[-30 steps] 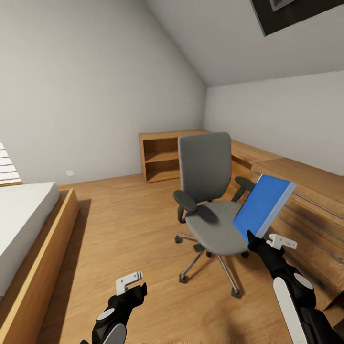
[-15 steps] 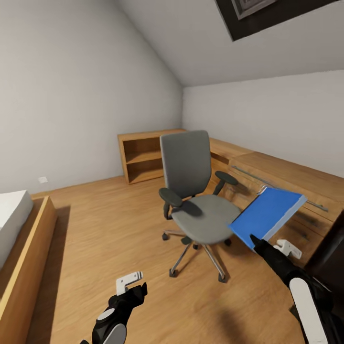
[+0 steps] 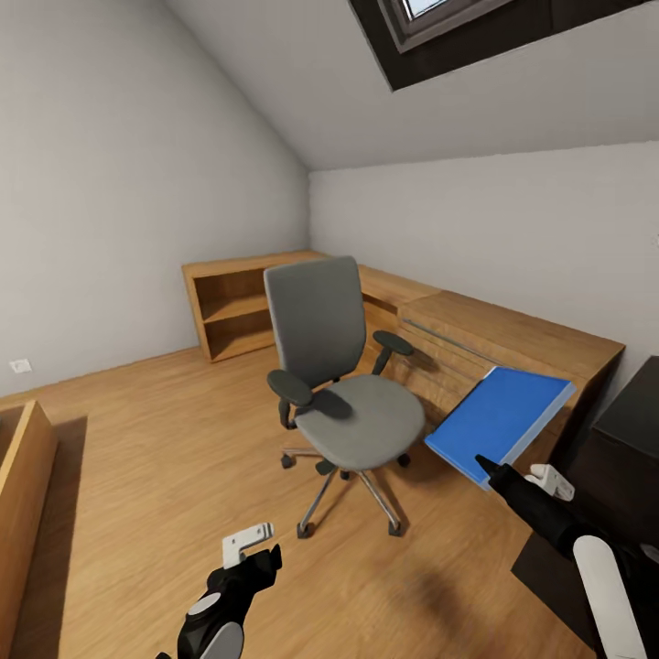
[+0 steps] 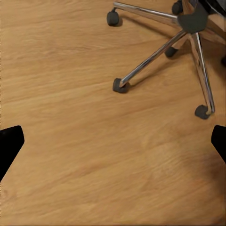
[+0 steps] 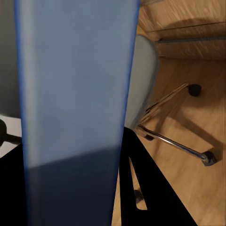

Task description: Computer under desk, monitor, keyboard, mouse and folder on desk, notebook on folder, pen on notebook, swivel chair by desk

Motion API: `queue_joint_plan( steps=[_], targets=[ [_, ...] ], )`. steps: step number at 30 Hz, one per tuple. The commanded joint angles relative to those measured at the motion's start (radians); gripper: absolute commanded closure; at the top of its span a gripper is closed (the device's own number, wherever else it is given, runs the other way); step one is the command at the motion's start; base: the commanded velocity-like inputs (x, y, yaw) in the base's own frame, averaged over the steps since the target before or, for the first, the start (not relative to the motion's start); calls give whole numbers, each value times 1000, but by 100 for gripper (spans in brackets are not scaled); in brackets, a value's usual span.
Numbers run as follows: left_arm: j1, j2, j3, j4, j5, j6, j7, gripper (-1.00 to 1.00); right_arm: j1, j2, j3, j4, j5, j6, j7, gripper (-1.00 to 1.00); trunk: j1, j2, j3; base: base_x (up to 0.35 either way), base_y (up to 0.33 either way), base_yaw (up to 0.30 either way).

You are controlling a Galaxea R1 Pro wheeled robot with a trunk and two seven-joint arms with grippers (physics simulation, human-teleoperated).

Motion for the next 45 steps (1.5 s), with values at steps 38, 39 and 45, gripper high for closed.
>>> queue_joint_plan(
  steps=[38, 39, 45],
  targets=[
    [-1, 1, -3, -1, 9, 3, 5, -100, -1, -1, -2, 1, 4, 3, 221, 100, -146, 266, 119, -43, 101, -24],
    [-1, 1, -3, -1, 9, 3, 4, -100, -1, -1, -6, 1, 4, 5, 221, 100, -150, 273, 122, 0, 0, 0],
    [-1, 1, -2, -1, 9, 3, 5, -100, -1, -1, -19, 1, 2, 7, 221, 100, -173, 315, 141, 0, 0, -1]
  ],
)
